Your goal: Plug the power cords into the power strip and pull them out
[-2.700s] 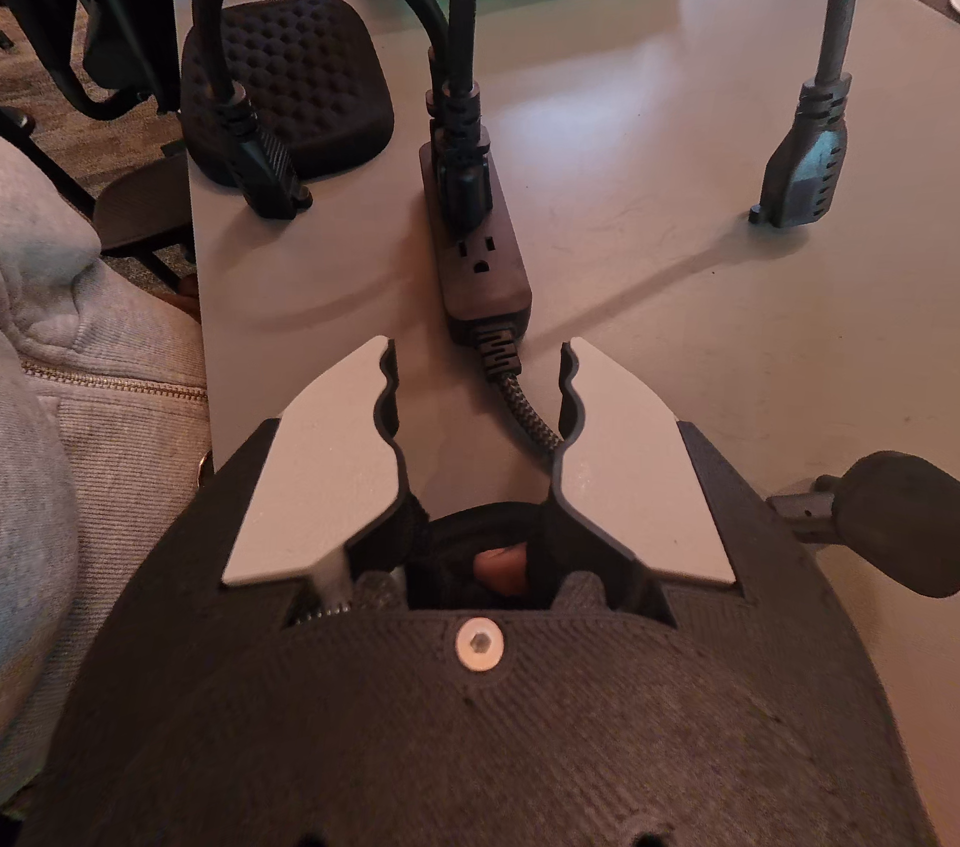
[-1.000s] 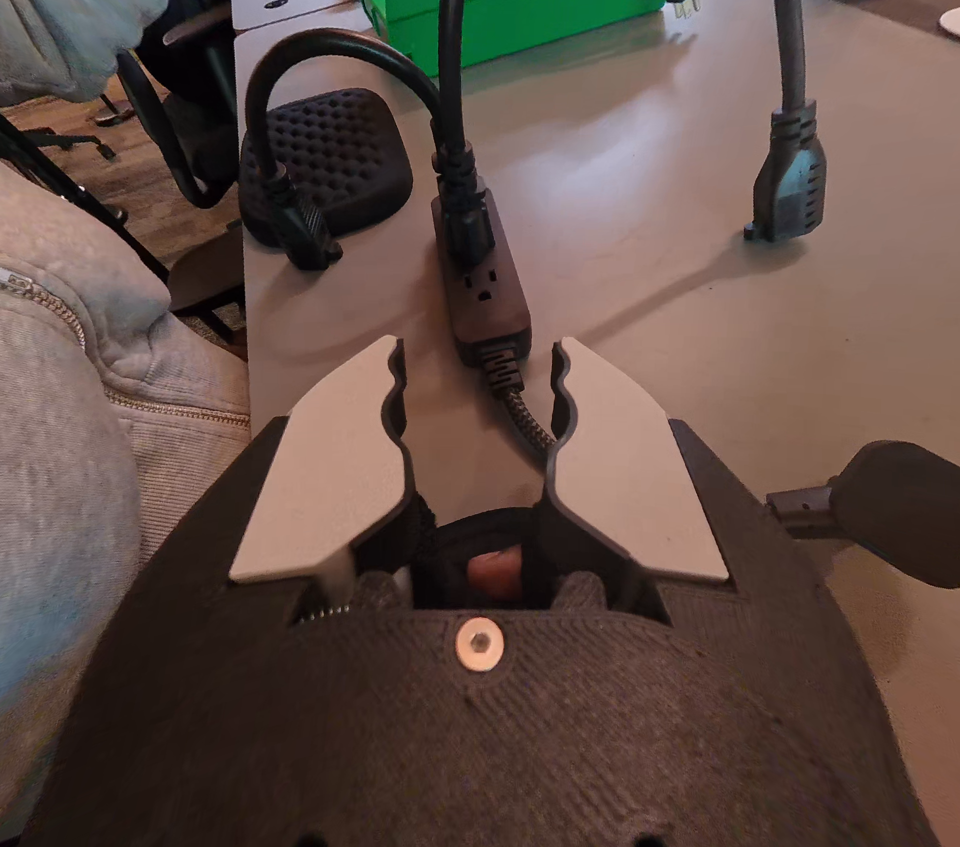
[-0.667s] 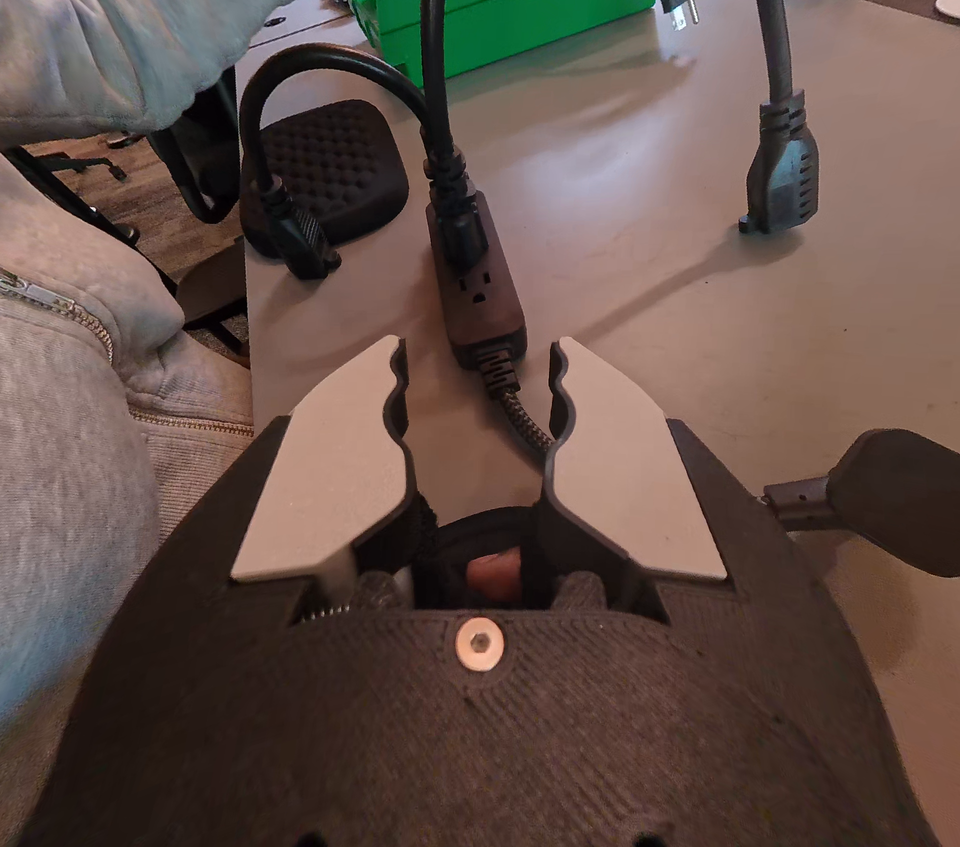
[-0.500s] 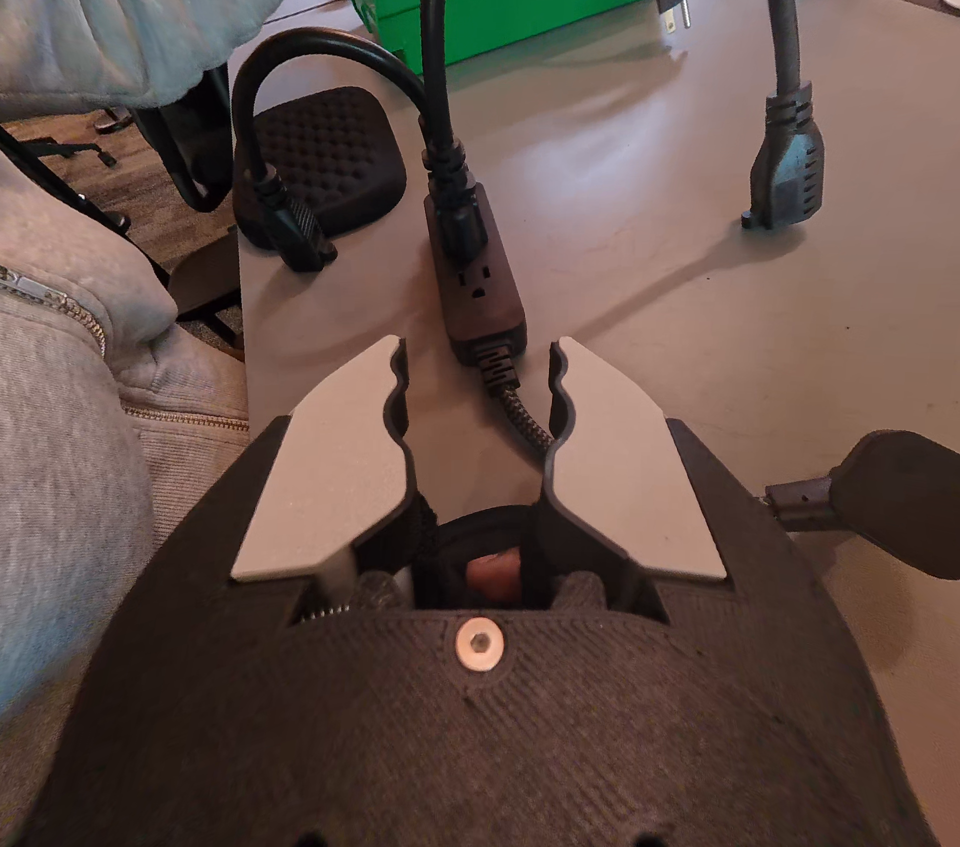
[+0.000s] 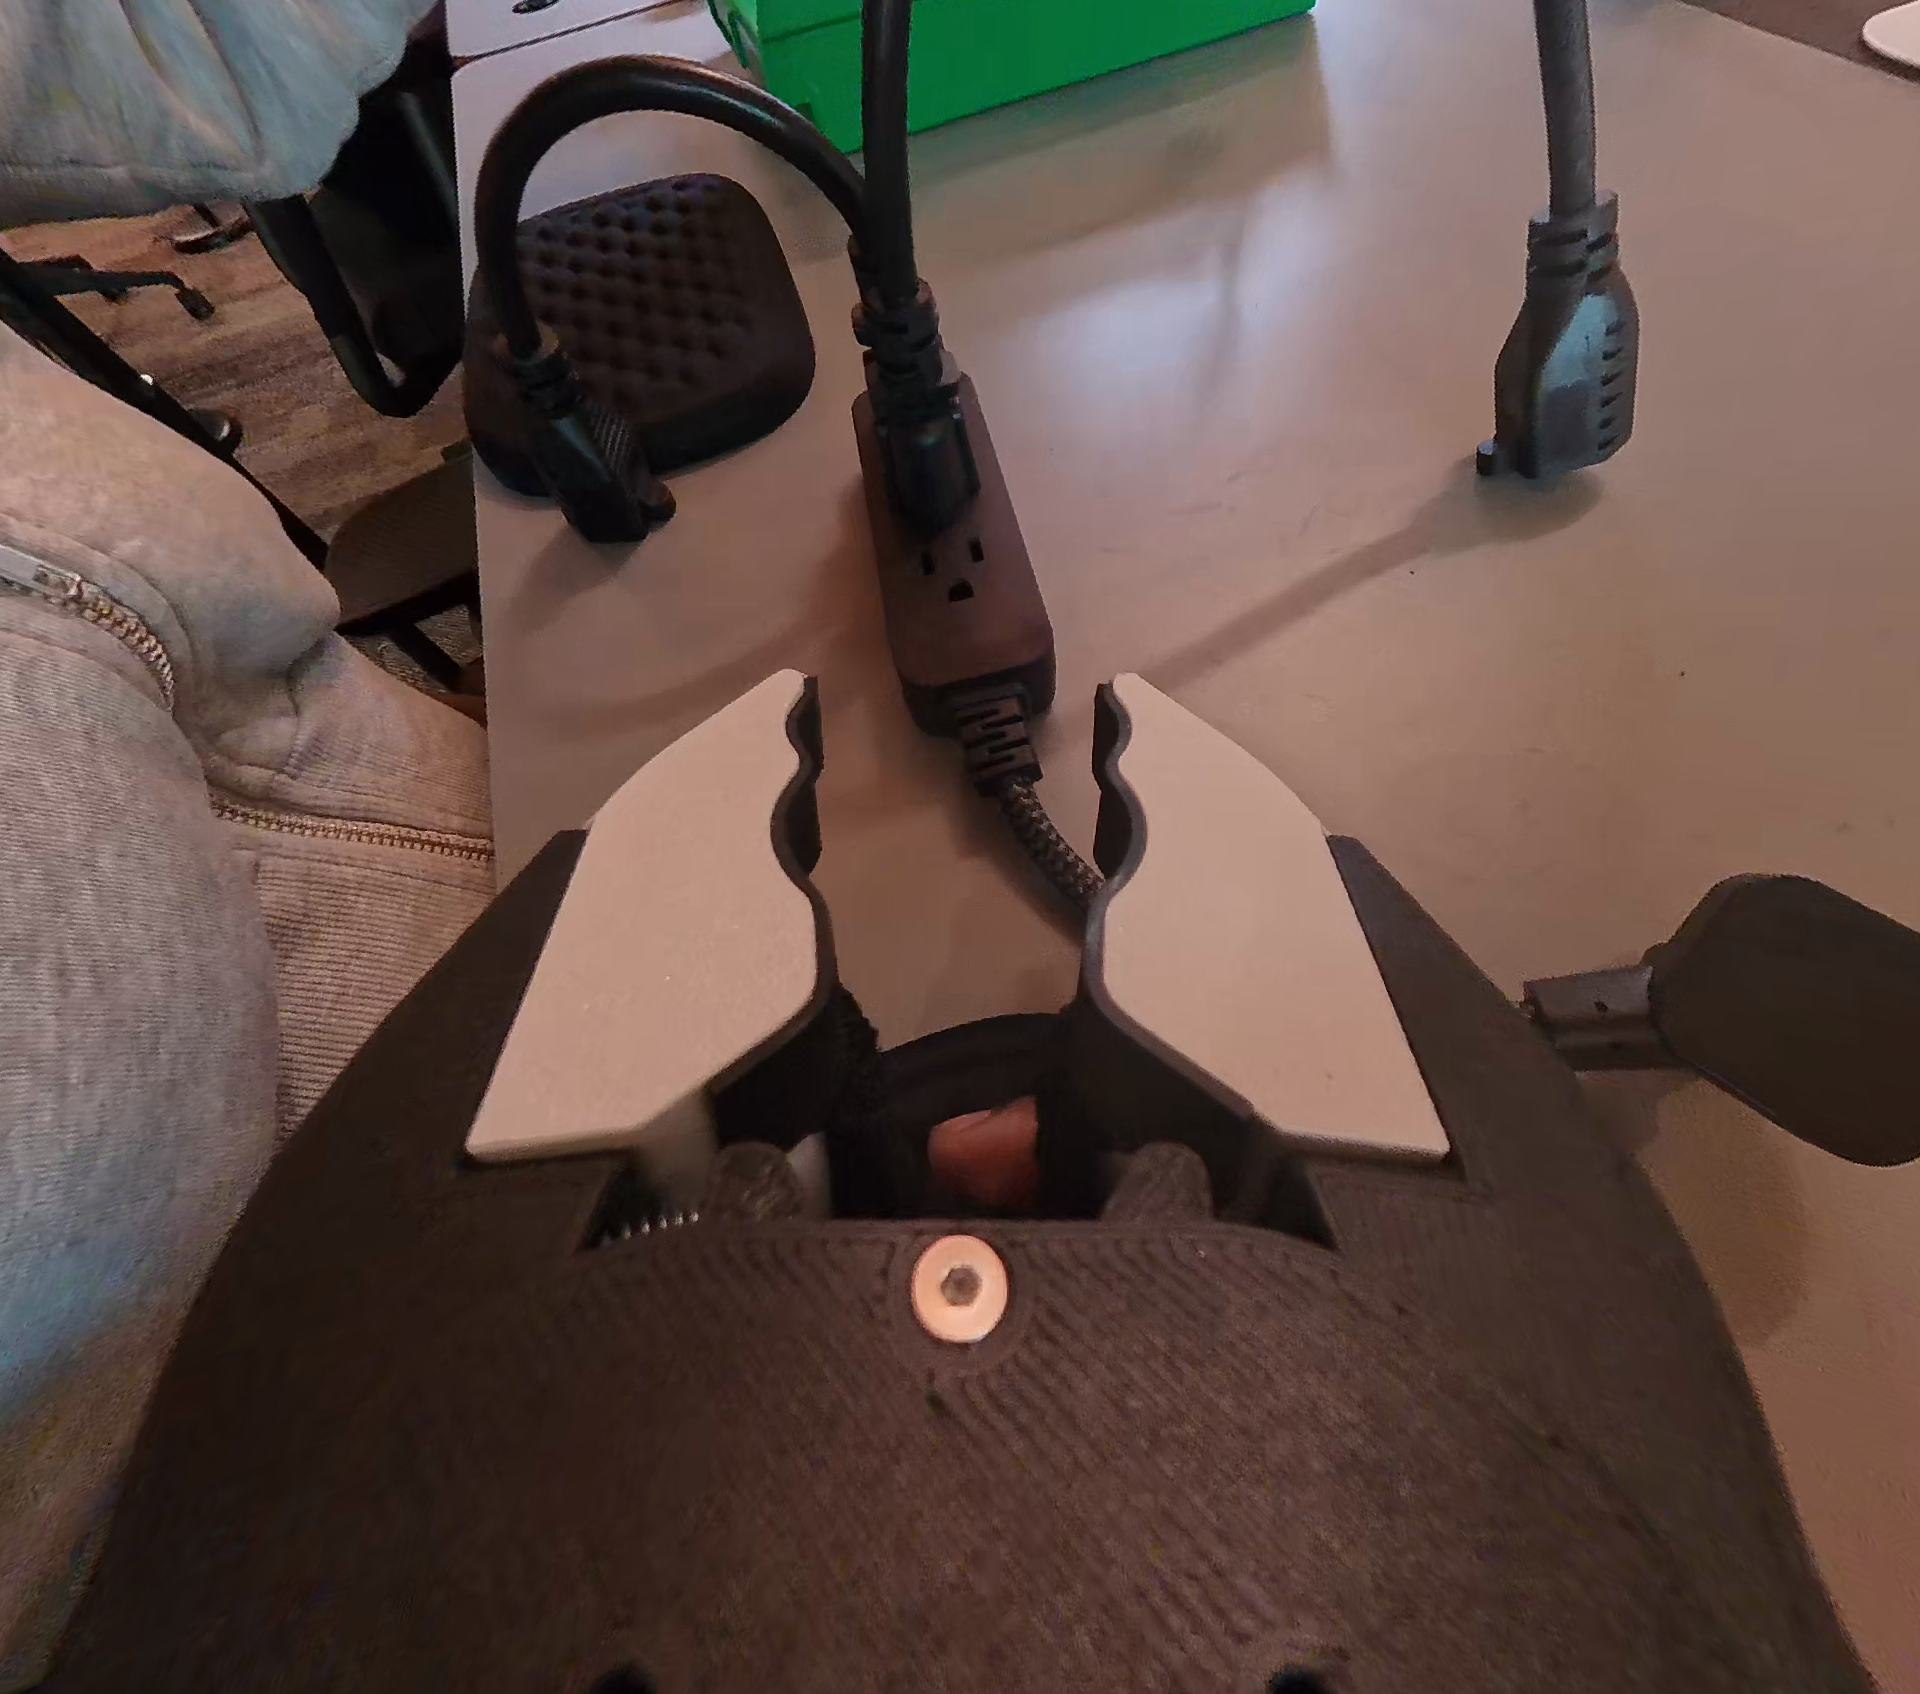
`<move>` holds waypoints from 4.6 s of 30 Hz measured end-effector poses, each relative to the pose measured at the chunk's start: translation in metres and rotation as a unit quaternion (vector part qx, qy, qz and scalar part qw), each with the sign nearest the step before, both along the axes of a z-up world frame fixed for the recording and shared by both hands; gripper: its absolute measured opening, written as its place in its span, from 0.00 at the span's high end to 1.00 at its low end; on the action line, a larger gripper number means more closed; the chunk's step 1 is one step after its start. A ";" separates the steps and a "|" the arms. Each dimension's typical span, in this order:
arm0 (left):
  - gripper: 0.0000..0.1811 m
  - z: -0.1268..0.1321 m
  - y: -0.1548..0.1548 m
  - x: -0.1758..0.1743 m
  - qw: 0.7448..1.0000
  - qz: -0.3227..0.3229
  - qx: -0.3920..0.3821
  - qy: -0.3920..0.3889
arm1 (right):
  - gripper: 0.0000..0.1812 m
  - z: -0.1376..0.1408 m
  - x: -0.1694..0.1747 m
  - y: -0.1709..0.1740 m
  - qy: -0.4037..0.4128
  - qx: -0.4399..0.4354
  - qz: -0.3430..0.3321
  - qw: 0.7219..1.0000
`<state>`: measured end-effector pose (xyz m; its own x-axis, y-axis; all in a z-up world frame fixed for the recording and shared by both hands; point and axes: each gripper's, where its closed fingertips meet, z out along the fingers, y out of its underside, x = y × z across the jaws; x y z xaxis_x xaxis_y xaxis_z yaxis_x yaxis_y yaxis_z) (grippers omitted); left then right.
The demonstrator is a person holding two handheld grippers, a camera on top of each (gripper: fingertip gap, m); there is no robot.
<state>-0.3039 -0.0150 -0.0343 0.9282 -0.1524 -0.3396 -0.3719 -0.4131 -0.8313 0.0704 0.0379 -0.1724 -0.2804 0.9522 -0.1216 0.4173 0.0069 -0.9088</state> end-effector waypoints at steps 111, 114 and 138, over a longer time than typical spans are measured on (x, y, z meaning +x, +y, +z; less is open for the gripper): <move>0.77 -0.180 0.013 0.294 0.909 -0.371 -0.157 -0.109 | 0.85 -0.015 -0.051 -0.020 -0.220 0.153 0.147 0.952; 0.77 -0.180 0.013 0.294 0.908 -0.371 -0.159 -0.110 | 0.78 0.008 -0.052 -0.025 -0.214 0.120 0.147 0.958; 0.77 -0.180 0.013 0.294 0.910 -0.371 -0.153 -0.105 | 0.90 0.005 -0.055 -0.023 -0.425 0.218 0.081 0.875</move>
